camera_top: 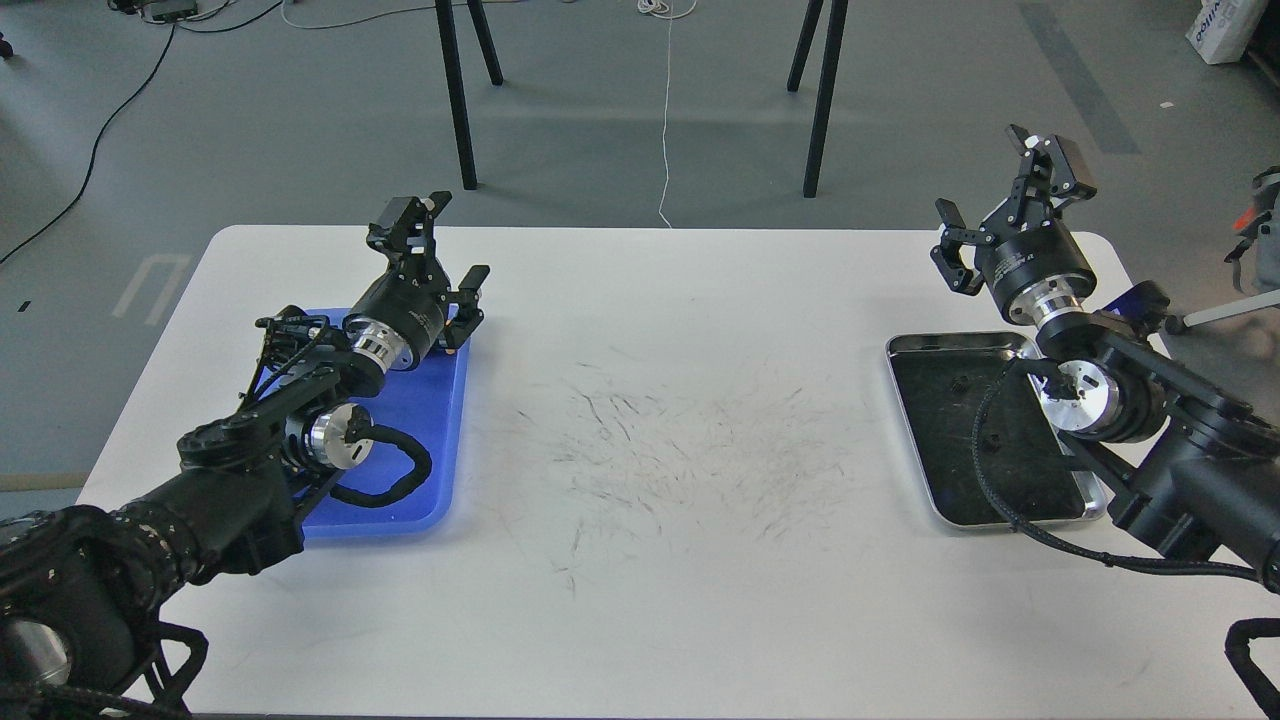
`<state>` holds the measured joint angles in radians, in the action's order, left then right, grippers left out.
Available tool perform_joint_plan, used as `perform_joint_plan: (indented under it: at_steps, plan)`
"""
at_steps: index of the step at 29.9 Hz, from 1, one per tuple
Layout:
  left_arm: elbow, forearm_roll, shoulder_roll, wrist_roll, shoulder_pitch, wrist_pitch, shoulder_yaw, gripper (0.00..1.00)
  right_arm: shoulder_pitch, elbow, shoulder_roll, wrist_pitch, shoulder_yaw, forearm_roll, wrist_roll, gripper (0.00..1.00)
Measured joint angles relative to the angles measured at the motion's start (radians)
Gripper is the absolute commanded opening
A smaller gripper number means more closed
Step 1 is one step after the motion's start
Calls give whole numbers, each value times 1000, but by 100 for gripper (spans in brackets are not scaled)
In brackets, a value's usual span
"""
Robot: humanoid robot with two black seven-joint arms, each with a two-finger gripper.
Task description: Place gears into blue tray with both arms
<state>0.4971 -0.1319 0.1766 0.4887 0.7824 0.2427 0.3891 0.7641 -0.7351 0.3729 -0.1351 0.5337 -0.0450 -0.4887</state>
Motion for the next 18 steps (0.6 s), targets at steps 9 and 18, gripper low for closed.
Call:
perform_joint_plan:
  at_steps: [9,18]
  plan:
    - [1,0,3,0,0,-7,0,100,0,3,-2,-2,-1,1,0,99]
    - [2,2,3,0,-1,0,2,100,-1,6,-7,0,2,1,0,99]
